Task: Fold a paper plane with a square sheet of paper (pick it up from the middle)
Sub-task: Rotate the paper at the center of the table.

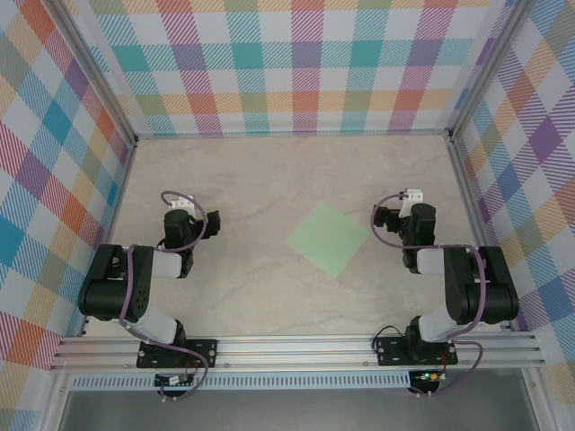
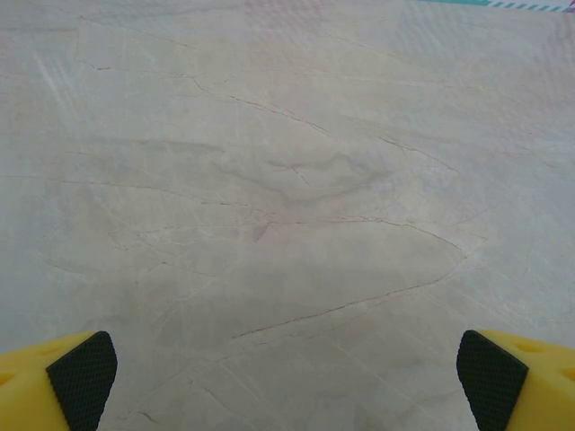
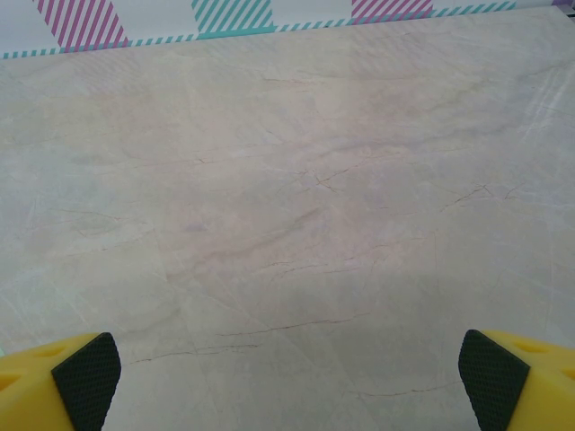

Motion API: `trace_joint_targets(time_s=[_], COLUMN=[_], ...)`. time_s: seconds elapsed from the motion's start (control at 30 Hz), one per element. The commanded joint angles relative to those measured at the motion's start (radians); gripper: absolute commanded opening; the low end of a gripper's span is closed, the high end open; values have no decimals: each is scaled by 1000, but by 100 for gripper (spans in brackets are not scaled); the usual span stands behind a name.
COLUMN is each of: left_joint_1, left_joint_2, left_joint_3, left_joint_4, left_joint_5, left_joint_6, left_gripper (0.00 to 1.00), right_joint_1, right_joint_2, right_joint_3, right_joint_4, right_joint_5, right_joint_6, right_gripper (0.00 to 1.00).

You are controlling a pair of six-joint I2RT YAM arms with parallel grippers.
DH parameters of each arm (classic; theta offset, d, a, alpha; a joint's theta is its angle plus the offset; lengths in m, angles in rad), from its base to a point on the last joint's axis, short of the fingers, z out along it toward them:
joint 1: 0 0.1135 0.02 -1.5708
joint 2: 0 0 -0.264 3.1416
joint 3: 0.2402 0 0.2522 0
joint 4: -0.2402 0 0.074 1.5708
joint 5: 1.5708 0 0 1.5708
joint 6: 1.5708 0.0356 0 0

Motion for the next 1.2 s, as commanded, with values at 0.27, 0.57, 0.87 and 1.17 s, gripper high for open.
trace_joint_targets(time_s=[0.27, 0.57, 0.87, 1.17], left_joint_1=[-9, -10, -18, -21], left_joint_2=[-2, -195, -281, -286], left_joint_3=[14, 133, 376, 489], left_joint_4=[23, -372, -847, -1051], left_joint_5=[7, -86, -21, 54], left_joint_6=[14, -84, -349, -442], left_gripper=[100, 100, 100, 100], right_joint_1=[-6, 42, 199, 430], right_joint_2=[-7, -126, 87, 207], right_joint_3=[14, 318, 675, 752], right_joint_4=[-3, -692, -1157, -1243], right_joint_5=[-40, 27, -88, -70], right_joint_6=[-22, 148, 458, 652], right_gripper=[100, 100, 100, 100])
